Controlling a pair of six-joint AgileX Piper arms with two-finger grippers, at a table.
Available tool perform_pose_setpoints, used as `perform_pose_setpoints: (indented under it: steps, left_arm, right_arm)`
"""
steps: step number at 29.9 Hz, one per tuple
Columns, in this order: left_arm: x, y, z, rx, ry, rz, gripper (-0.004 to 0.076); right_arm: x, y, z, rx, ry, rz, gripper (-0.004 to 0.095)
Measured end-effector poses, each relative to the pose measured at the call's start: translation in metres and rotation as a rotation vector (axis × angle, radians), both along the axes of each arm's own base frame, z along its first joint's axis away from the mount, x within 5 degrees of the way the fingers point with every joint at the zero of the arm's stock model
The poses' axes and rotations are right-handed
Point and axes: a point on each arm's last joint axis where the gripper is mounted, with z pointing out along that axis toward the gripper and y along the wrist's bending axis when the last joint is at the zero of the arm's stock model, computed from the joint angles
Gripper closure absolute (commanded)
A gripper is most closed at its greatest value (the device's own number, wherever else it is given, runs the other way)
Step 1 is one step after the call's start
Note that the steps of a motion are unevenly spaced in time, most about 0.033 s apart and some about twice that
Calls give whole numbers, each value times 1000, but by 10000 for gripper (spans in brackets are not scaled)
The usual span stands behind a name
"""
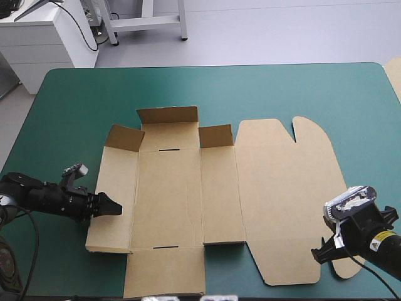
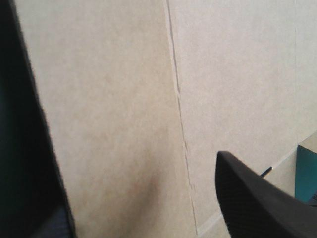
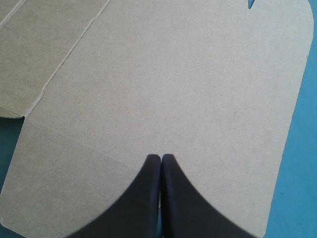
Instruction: Fold the box
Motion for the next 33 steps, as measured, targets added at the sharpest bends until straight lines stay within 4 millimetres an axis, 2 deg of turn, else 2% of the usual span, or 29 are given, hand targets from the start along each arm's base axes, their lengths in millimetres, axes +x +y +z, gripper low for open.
perform_pose_setpoints:
  steps: [8,10,17,25,33]
  left_arm:
    - [4,-1,-2,30,-22,11,284]
    - [5,-1,-4,24,-15,13,355]
    - [10,-1,-17,-33,44,33,724]
    - [12,-5,-16,-124,73,32,729]
    - [20,-7,-13,-161,-45,7,731]
  right_arm:
    - [0,0,0,0,0,0,924]
    - [0,0,0,0,0,0,924]
    - [0,0,0,2,0,1,924]
    - [0,1,0,12,6,4,924]
    - [-1,1,0,15,8,5,924]
